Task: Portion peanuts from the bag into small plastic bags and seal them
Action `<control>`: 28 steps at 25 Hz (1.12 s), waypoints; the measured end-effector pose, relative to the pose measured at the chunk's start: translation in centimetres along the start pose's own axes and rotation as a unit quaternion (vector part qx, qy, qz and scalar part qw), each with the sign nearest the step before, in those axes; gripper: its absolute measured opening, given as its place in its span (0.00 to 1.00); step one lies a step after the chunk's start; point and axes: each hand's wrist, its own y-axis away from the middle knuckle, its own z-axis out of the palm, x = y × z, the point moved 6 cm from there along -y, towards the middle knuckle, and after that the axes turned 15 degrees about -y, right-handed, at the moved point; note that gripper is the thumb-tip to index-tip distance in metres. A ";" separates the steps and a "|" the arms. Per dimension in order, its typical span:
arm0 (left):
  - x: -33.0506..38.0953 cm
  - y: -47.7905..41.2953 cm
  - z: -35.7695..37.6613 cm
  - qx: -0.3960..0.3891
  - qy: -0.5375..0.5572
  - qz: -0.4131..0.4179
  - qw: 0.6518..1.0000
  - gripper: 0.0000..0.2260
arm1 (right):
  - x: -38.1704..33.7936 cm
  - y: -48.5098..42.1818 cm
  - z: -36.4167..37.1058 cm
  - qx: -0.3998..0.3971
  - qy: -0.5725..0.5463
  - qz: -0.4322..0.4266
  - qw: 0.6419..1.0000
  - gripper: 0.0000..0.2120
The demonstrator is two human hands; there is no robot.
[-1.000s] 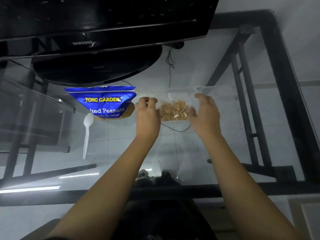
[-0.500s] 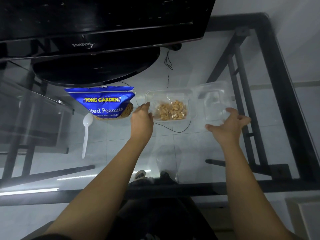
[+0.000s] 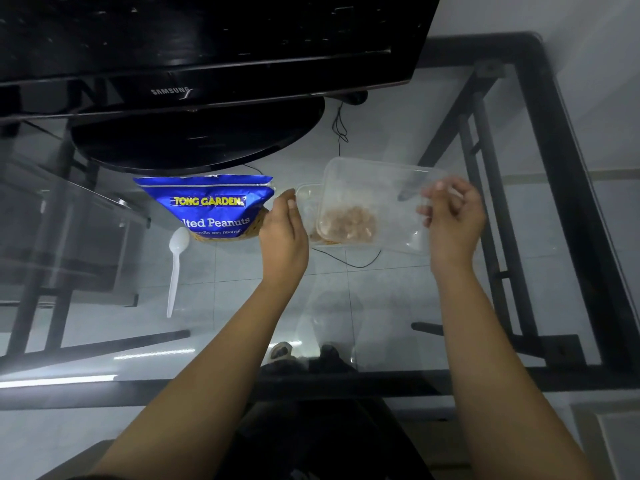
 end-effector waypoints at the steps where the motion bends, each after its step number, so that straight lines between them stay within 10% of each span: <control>1: 0.3 0.1 0.0 -0.014 0.044 -0.011 0.999 0.15 | 0.5 -0.1 0.5 -0.011 0.011 0.002 1.000 0.08; 28: -2.7 -0.3 2.1 -0.043 -0.060 -0.054 0.996 0.16 | 6.4 -1.2 3.7 -0.102 0.339 -0.132 0.926 0.19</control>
